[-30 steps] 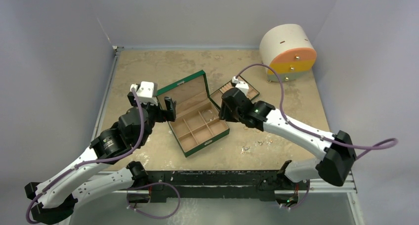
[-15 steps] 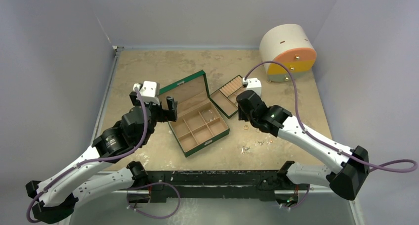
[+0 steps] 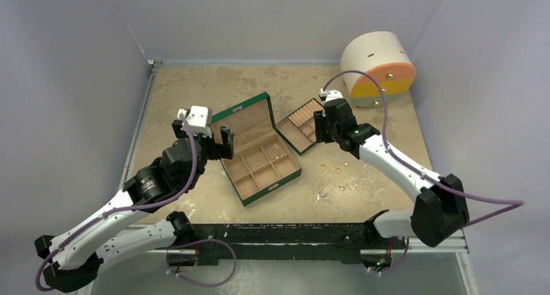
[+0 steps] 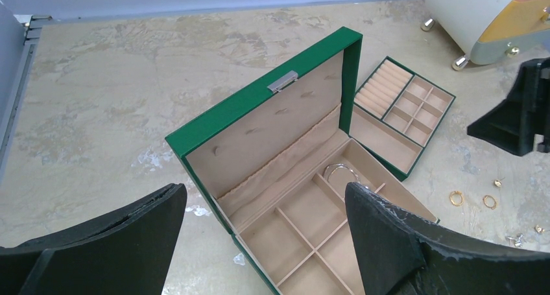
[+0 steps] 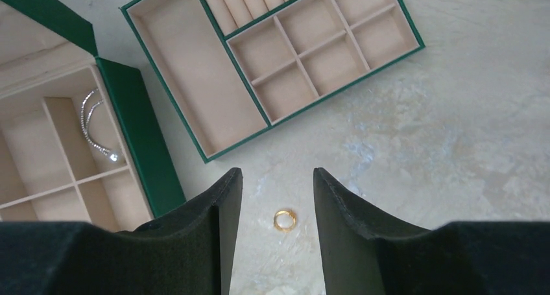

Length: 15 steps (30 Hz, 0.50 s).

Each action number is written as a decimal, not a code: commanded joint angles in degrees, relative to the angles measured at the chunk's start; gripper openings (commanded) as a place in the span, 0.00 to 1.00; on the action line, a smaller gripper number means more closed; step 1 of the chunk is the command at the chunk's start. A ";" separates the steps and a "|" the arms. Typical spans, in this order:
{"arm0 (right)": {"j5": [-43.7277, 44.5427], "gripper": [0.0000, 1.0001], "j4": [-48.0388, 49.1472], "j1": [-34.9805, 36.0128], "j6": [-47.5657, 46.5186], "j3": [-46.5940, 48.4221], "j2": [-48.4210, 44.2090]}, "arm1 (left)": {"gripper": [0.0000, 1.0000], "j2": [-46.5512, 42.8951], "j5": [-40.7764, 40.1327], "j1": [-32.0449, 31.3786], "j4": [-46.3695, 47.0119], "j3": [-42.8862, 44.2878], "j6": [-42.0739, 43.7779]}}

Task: Organize the mixed jewelry

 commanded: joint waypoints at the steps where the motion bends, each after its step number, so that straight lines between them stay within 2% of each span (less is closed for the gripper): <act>1: -8.82 0.47 6.94 -2.71 -3.14 2.85 4.11 | 0.92 -0.11 -0.90 -0.13 1.66 -0.18 0.75; 15: -18.40 0.48 10.59 -4.66 -6.07 11.67 19.74 | 0.92 -0.38 -1.10 -0.10 1.51 -0.23 0.82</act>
